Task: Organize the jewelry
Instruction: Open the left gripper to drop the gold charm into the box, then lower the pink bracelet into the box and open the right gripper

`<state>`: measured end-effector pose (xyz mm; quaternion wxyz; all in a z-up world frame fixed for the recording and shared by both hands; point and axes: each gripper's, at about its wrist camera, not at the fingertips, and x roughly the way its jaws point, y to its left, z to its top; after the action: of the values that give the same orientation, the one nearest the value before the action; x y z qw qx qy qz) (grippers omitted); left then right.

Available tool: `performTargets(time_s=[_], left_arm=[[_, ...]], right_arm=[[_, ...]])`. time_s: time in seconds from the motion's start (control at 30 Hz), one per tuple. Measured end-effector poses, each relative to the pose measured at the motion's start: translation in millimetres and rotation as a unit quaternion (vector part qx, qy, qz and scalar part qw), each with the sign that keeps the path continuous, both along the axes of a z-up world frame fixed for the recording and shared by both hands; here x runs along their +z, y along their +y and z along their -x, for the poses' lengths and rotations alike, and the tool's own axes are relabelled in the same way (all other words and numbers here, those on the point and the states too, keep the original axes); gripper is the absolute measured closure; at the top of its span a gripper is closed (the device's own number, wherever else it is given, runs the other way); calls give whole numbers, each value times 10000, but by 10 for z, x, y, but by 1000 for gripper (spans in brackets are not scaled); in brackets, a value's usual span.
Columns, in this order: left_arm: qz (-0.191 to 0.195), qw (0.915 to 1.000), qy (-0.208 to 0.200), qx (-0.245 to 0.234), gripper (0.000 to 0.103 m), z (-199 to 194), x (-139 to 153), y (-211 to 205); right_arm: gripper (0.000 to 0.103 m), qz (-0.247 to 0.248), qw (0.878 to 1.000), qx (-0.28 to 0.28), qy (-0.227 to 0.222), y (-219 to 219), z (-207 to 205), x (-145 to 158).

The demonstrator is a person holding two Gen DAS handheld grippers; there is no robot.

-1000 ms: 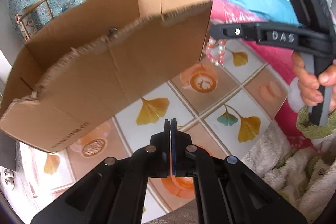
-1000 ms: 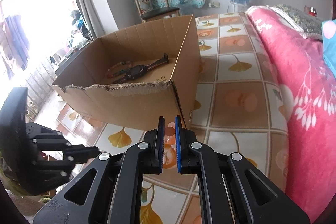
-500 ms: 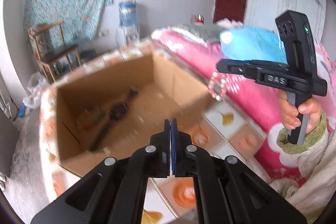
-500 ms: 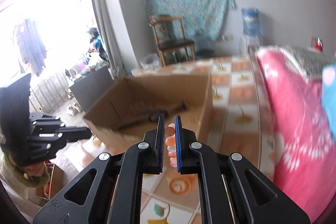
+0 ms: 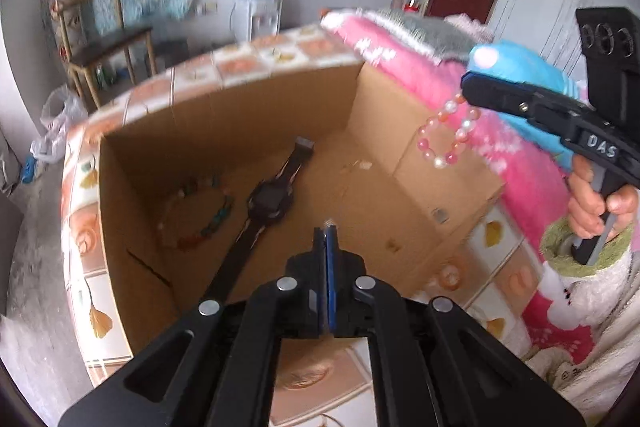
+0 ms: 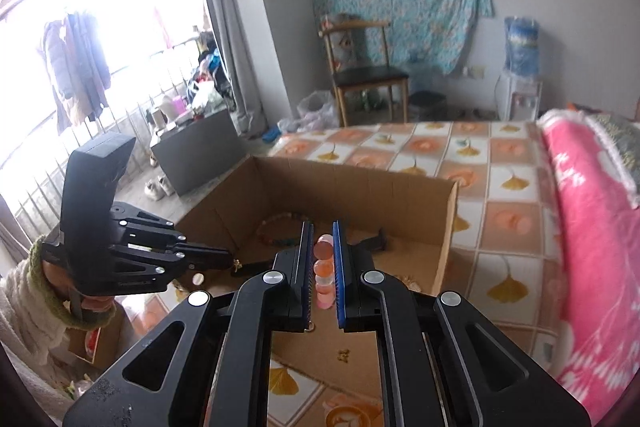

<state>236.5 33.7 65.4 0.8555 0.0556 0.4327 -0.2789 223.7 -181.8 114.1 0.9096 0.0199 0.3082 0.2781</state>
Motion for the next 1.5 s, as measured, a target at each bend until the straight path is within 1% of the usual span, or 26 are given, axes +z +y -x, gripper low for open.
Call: performTargets(time_s=[0.1,0.2,0.3,0.37,0.43,0.5,0.6,0.67,0.7,0.73,0.77,0.87,0.97,1.07,1.1,1.17,1.2,1.27,1.3,1.33,1.37,1.4,1.43,1.47,1.5], left_arm=[[-162,9997,197,41,102,-108,-118,0],[-155,9992,372,65,101,-173,-176,40],[75,9986,505,126,98,-205,-200,122],[178,9985,485,180,92,-204,-183,165],[355,9981,468,166,89,-193,-170,209],[391,9980,461,195,89,-197,-185,229],[662,9960,588,143,89,-196,-207,266],[656,9962,565,108,87,-177,-215,264],[693,9959,575,78,84,-172,-216,265],[738,9955,595,60,76,-170,-220,266],[760,9953,601,66,62,-169,-222,270],[861,9946,575,10,45,-152,-202,266],[803,9958,433,-23,39,-122,-160,238],[734,9966,378,-64,39,-105,-146,228],[638,9974,316,-99,39,-89,-131,209],[310,9991,18,-285,39,-4,-68,124],[88,9988,-165,-443,39,62,-47,61],[-379,9966,-334,-658,35,141,-84,-55],[-576,9955,-352,-660,35,144,-128,-100],[-520,9964,-256,-615,35,114,-134,-82],[-379,9979,60,-530,35,36,-131,-40],[-223,9985,206,-448,35,-6,-111,9],[22,9988,289,-395,35,-30,-67,62],[235,9985,289,-405,34,-33,-12,105],[233,9985,266,-408,33,-27,2,104]], right_arm=[[96,58,9997,19,221,26,-120,-125],[96,108,9992,15,388,23,-185,-200],[96,176,9985,3,513,10,-214,-228],[96,223,9980,14,592,0,-205,-228],[96,307,9974,8,647,7,-206,-226],[96,399,9969,-5,671,24,-221,-227],[96,498,9962,-16,719,54,-249,-222],[96,557,9956,-14,749,77,-259,-218],[96,563,9955,-1,765,85,-263,-214],[96,574,9952,11,787,99,-268,-211],[96,592,9951,3,797,110,-281,-211],[96,632,9946,19,818,154,-294,-201],[96,677,9943,19,821,182,-299,-198],[96,671,9942,13,843,190,-304,-204],[96,673,9941,9,848,183,-305,-206],[96,650,9942,8,858,178,-305,-209],[96,646,9942,5,855,176,-305,-213],[96,650,9942,-1,853,169,-305,-216],[96,651,9942,-6,852,162,-305,-220],[96,643,9943,-13,852,156,-304,-223],[96,618,9944,-23,854,145,-305,-225],[96,590,9946,-34,854,132,-303,-223],[96,571,9948,-33,843,123,-295,-221],[96,552,9951,-40,825,109,-289,-219],[96,544,9951,-49,820,97,-287,-223]])
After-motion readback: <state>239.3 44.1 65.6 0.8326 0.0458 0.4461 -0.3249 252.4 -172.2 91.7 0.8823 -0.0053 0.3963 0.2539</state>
